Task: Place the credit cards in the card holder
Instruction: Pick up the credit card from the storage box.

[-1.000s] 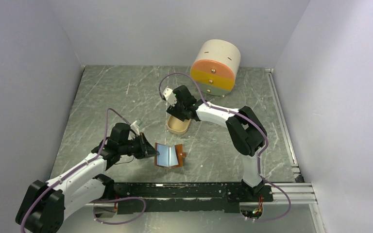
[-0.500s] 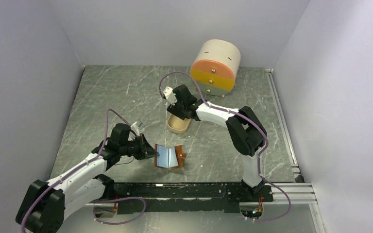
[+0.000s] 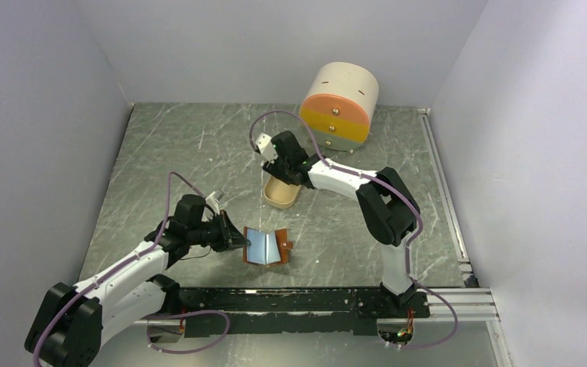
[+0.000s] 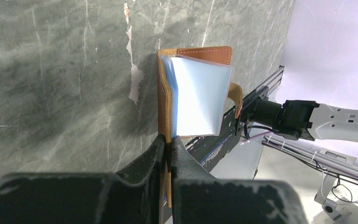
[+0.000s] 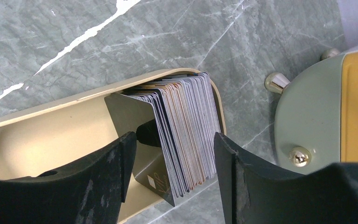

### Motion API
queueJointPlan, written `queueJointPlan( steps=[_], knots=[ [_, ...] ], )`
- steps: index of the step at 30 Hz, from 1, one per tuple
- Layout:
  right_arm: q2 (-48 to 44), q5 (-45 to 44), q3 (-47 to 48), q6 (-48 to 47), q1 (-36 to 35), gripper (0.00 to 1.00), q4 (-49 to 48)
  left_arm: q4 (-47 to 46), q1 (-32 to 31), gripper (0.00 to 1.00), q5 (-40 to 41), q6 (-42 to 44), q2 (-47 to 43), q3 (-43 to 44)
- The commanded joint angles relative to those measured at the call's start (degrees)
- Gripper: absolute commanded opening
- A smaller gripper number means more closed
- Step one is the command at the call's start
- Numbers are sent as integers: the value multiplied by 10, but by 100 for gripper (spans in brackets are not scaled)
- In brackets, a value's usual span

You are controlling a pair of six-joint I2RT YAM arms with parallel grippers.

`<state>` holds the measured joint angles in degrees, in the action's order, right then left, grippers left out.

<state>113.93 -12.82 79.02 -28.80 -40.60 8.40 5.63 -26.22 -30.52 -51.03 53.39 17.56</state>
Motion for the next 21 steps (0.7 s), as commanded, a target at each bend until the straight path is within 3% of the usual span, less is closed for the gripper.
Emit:
queueJointPlan(
  steps=[1,15,21],
  knots=[
    [-14,-9,19,-7,4,61,-2,-17,-3,9,-17,-4,4,12],
    [-14,5,32,-1,3,43,14,-17,-3,9,-18,-7,-1,7],
    [-14,12,43,1,1,25,36,-16,-3,9,-17,-7,-3,8]
  ],
)
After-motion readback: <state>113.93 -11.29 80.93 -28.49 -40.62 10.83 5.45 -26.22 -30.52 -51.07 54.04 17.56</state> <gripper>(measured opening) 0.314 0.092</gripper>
